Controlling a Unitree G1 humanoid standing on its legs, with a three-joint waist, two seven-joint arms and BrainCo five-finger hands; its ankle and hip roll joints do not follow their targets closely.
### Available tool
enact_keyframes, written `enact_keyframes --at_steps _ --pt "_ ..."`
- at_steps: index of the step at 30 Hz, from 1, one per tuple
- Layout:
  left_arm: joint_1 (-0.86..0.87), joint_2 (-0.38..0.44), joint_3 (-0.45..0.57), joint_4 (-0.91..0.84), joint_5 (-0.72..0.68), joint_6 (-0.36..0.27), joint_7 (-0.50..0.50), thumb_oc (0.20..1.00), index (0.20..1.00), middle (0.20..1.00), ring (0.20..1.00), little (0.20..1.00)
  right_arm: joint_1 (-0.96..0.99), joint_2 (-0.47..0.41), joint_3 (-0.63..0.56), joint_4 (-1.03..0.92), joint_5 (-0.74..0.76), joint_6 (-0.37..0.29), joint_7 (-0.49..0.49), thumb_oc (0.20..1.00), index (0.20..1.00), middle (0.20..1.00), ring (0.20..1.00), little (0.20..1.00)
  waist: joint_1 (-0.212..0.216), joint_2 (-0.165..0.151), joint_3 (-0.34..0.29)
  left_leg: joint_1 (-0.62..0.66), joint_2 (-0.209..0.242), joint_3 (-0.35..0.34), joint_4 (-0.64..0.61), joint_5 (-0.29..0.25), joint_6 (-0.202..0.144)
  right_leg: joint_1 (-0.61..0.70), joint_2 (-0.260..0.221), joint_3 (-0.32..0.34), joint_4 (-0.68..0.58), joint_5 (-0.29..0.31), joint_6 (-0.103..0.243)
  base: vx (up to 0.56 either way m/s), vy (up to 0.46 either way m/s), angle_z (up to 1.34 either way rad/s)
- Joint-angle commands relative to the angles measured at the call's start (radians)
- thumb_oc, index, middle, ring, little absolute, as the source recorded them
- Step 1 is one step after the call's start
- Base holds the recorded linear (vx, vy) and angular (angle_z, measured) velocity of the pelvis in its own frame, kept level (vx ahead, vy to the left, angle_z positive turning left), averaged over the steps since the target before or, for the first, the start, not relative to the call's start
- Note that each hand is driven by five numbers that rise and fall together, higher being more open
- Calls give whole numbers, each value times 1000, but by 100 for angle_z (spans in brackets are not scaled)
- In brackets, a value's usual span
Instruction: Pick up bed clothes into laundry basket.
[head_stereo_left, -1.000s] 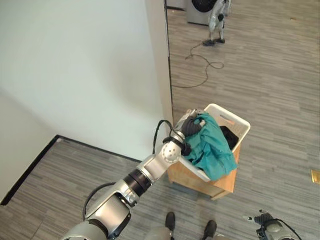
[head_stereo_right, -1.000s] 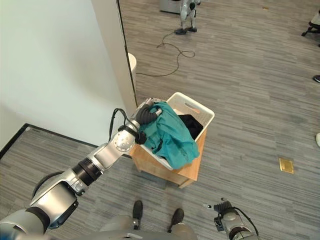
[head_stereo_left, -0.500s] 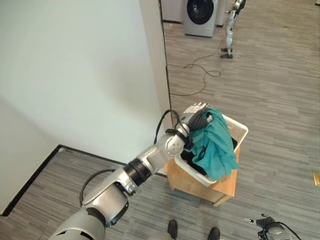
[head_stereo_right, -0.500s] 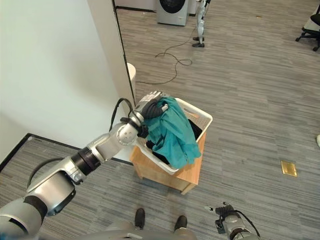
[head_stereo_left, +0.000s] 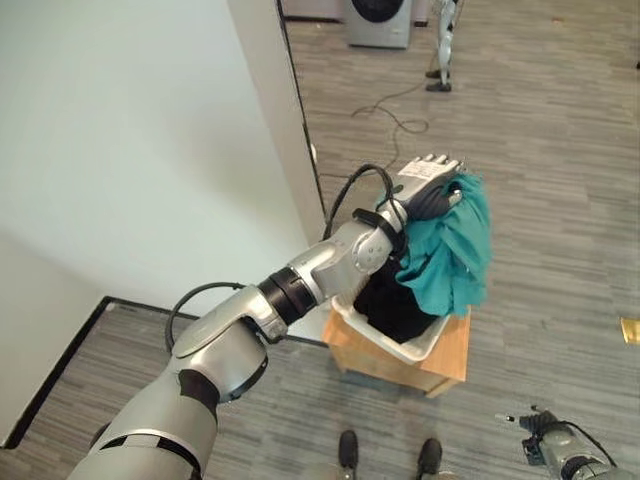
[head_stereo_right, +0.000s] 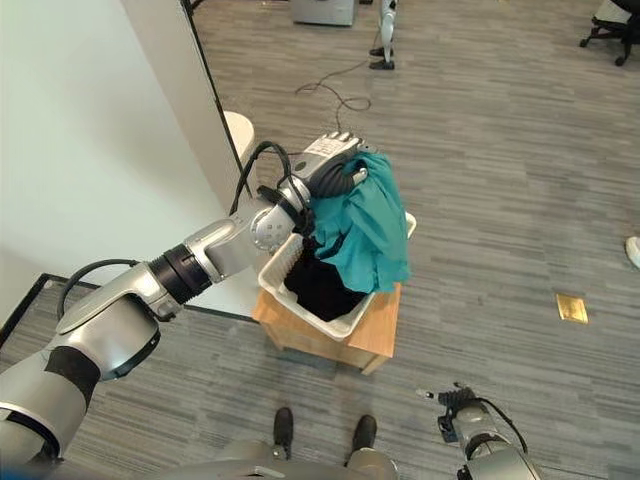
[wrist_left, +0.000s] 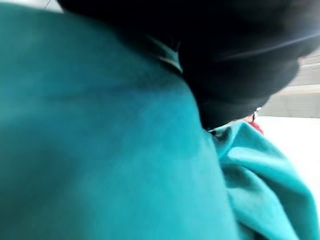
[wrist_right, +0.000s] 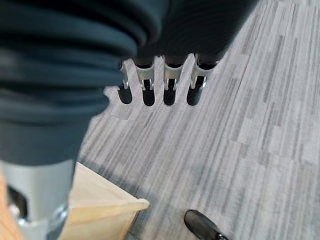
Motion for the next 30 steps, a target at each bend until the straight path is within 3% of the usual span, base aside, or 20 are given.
enact_keyframes --at_steps 1,16,17,18,20,21,23,27,28,29,30 --pt "-180 -52 51 120 50 0 46 200 200 200 200 200 -4 -27 -17 23 -16 -2 -31 1000 1000 1000 1000 1000 13 13 68 -10 48 32 -18 -48 -69 63 -66 -42 16 -64 116 -15 53 -7" --pt "-254 -10 -11 205 139 39 50 200 200 200 200 200 11 38 28 -34 -39 -13 -57 1000 1000 1000 1000 1000 -1 -62 153 -131 80 66 -18 -23 -69 -81 -72 -17 16 -4 136 -38 50 -12" --pt "-191 176 -1 198 130 -2 41 200 200 200 200 200 40 29 18 -32 -59 -26 -59 1000 1000 1000 1000 1000 10 -65 165 -133 83 65 -18 -29 -72 -84 -72 -19 16 -5 137 -40 54 -23" --pt "-101 223 49 122 143 4 56 200 200 200 200 200 66 39 14 -32 -64 -41 -59 1000 1000 1000 1000 1000 13 -73 168 -147 81 60 -18 -22 -72 -93 -77 -26 16 -2 137 -42 26 -31" --pt "-25 210 68 70 162 6 36 200 200 200 200 200 64 43 6 -31 -54 -37 -53 1000 1000 1000 1000 1000 18 -78 174 -159 80 56 -18 -22 -72 -101 -78 -30 16 0 138 -61 11 -24" --pt "55 144 59 12 204 -2 -6 200 200 200 200 200 56 53 -1 -44 -35 -44 -45 1000 1000 1000 1000 1000 26 -91 208 -178 78 46 -18 -19 -74 -112 -82 -36 16 3 136 -86 -8 19" --pt "127 86 50 -15 231 -14 -27 200 200 200 200 200 50 46 2 -57 -26 -45 -43 1000 1000 1000 1000 1000 31 -98 229 -192 74 35 -18 -15 -76 -121 -83 -38 16 8 135 -83 5 40" --pt "163 -23 5 70 256 -24 -38 200 200 200 200 200 6 30 70 -106 -72 -48 -51 1000 1000 1000 1000 1000 44 -120 268 -216 80 27 -18 -7 -81 -141 -83 -38 16 9 133 -57 2 14" --pt "171 -38 10 103 250 -22 -24 404 404 404 404 404 5 25 77 -125 -74 -50 -51 1000 1000 1000 1000 1000 45 -127 271 -221 82 27 -18 -8 -81 -148 -81 -36 16 5 132 -39 -25 5" --pt "186 -41 15 112 251 -16 -12 790 790 790 790 790 4 21 83 -141 -78 -58 -55 1000 1000 1000 1000 1000 46 -133 277 -224 85 26 -18 -8 -82 -150 -81 -37 16 5 132 -32 -27 4" --pt "207 -43 13 112 248 -17 -6 1000 1000 1000 1000 1000 5 17 88 -153 -81 -63 -59 1000 1000 1000 1000 1000 48 -137 282 -227 86 25 -18 -8 -82 -152 -80 -35 16 5 131 -36 -36 4"
